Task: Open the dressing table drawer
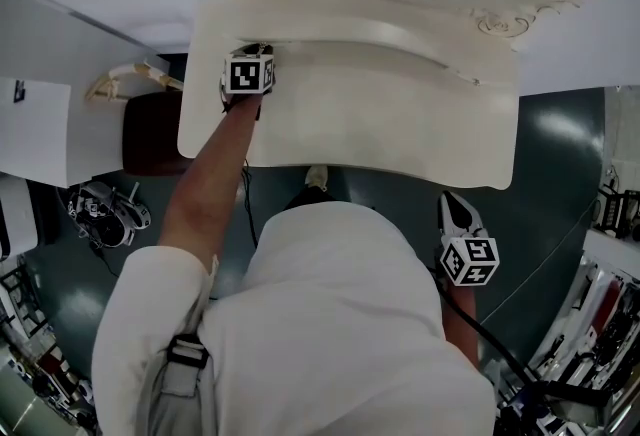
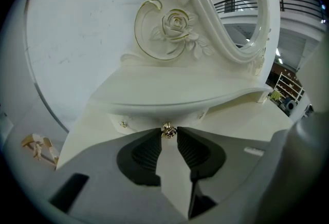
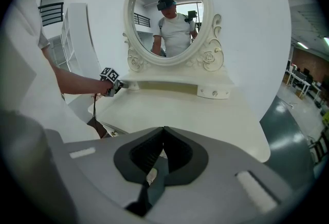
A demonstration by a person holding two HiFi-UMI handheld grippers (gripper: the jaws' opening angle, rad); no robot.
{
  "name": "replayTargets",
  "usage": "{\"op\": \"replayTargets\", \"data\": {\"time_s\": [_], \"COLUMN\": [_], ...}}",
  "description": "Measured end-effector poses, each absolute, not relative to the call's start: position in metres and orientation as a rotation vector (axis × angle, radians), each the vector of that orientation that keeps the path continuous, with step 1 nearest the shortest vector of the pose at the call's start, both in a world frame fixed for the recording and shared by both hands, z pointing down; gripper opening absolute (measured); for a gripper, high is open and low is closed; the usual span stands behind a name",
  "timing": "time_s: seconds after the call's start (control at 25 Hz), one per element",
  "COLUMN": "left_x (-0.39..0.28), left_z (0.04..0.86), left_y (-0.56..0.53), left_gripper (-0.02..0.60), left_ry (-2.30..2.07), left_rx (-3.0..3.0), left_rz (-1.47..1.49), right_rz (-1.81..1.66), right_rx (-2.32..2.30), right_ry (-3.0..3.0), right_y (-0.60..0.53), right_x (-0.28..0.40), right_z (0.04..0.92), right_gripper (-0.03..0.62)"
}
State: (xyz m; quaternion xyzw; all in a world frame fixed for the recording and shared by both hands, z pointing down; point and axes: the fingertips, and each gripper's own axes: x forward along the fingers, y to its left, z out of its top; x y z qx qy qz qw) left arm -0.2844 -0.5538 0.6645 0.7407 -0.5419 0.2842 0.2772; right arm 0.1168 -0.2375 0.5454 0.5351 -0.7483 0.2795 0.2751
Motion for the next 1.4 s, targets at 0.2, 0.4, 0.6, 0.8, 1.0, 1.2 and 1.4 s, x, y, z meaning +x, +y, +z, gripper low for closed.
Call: {"op": "replayTargets", "data": {"time_s": [0.2, 0.4, 0.6, 0.8, 1.0, 1.2, 1.4], "left_x": [-0.285, -0.283, -0.282, -0.282, -0.281, -0.282, -0.281], "left_z": [0.666, 0.666, 0.665, 0.666, 0.672, 0.671, 0.671], "left_y": [-0.548, -0.532, -0.516, -0.501, -0.491, -0.482, -0.473], "left_gripper": [0.100, 0.098, 0.097, 0.097, 0.097, 0.097, 0.097], "left_ry": [-1.451, -1.438, -1.432, -1.418, -1.397, -1.392, -1.390], "left_rx": [1.998, 2.005, 2.014, 2.017, 2.033, 2.033, 2.034], "left_rz": [0.794, 0.823, 0.843, 0.852, 0.847, 0.856, 0.868], "right_rz": [0.746, 0.747, 0.750, 0.749, 0.752, 0.753, 0.752], "right_rx": [1.442, 1.443, 1.435, 1.427, 1.423, 1.423, 1.420], "right_ry": [-2.014, -2.018, -2.030, -2.040, -2.045, -2.051, -2.060], "right_y": [-0.232, -0.225, -0.218, -0.214, -0.209, -0.207, -0.206], "right_x": [0.116, 0.116, 0.113, 0.108, 0.103, 0.101, 0.101], "right_z": [0.546, 0.546, 0.547, 0.547, 0.551, 0.551, 0.551], "right_gripper": [0.002, 0.002, 0.002, 0.002, 0.002, 0.002, 0.002]}}
